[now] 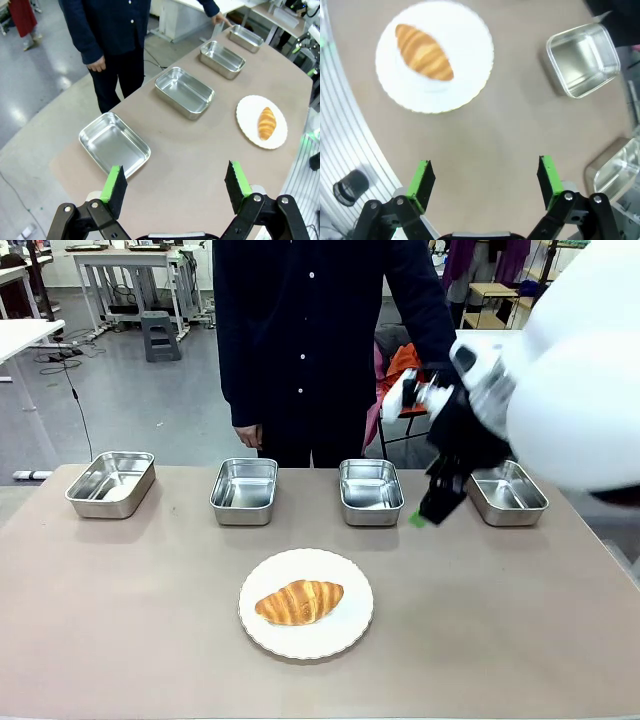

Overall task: Place the bread in the container.
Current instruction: Place the Butter Roll into the Airtight Container indicated by the human.

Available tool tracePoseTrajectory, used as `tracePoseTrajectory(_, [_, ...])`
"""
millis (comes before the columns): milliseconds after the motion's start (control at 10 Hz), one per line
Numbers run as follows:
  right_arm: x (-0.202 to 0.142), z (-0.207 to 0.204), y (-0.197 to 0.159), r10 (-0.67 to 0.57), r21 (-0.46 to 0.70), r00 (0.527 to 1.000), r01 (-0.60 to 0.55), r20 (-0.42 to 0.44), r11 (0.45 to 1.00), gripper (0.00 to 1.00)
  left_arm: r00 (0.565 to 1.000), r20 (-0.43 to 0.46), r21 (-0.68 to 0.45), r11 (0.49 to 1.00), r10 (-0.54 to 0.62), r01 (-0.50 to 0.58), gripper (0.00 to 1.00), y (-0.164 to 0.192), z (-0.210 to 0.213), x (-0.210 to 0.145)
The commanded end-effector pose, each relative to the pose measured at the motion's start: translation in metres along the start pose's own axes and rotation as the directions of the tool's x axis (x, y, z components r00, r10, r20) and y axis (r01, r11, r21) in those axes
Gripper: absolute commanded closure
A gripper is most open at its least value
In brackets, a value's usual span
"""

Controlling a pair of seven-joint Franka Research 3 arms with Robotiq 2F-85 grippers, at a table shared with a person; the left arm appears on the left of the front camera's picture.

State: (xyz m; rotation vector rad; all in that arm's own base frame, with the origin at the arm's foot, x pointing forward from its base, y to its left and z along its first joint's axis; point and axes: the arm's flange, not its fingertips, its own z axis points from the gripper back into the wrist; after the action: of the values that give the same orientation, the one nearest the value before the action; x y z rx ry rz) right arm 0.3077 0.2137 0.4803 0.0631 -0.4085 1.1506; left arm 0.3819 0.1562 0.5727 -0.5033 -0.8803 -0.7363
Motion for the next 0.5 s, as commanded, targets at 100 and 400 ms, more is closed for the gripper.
tracePoseTrajectory(100, [0.0, 0.0, 0.0, 0.0, 0.0, 1.0, 0.0, 0.0, 1.0, 0.0, 1.0, 0.009, -0.001, 1.0, -0.002, 0.002, 0.0, -0.001, 0.001, 0.0])
tracePoseTrajectory(400, [0.0, 0.0, 0.0, 0.0, 0.0, 1.0, 0.0, 0.0, 1.0, 0.0, 1.0, 0.009, -0.001, 1.0, -0.002, 0.002, 0.0, -0.001, 0.001, 0.0])
